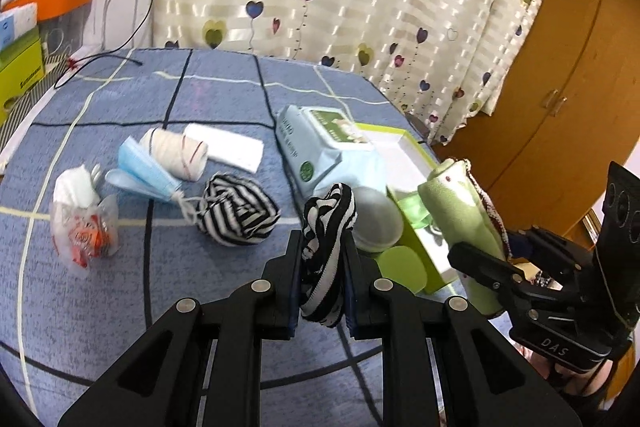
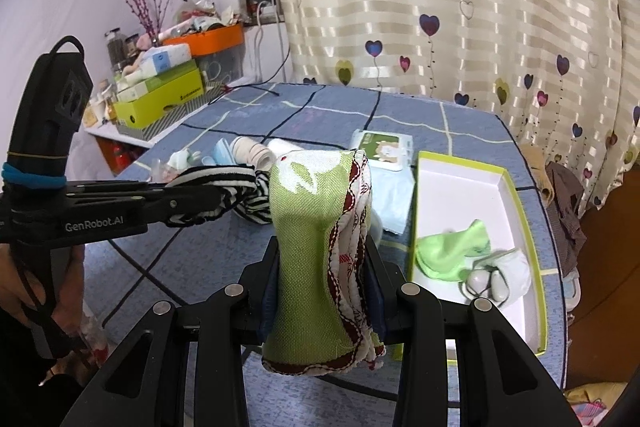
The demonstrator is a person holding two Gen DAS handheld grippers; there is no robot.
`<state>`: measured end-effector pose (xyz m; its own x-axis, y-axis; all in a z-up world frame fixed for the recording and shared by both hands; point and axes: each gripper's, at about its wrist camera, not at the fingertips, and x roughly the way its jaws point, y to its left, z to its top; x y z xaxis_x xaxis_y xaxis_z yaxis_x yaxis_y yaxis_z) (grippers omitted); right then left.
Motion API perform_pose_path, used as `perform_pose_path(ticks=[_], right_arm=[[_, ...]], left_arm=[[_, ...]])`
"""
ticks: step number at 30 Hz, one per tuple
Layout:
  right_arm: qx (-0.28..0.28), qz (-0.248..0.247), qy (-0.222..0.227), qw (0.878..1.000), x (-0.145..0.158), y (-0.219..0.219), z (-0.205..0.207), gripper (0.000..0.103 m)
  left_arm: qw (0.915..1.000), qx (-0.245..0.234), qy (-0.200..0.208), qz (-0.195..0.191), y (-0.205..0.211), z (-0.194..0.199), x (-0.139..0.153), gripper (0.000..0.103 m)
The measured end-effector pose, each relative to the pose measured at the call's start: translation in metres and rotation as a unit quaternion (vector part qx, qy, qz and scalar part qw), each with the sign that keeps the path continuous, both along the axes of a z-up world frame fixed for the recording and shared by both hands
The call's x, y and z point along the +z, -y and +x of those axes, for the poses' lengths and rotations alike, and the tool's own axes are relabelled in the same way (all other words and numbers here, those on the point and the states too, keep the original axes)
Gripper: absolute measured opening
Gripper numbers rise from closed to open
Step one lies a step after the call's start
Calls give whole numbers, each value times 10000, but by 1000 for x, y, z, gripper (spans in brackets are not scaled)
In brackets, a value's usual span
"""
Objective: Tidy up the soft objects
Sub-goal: 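Carry the pouch and striped sock over the white tray box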
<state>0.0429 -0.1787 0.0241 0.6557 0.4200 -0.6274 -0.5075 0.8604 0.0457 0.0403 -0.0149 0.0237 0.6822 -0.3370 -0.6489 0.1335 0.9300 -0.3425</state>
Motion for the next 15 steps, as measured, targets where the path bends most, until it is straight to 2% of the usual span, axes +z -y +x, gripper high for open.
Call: perform_pose_path(ticks=[15], right_arm=[[-337,79,120,9993,9,38,13,36]], left_arm=[[9992,-326,192,101,42,18,20,18]])
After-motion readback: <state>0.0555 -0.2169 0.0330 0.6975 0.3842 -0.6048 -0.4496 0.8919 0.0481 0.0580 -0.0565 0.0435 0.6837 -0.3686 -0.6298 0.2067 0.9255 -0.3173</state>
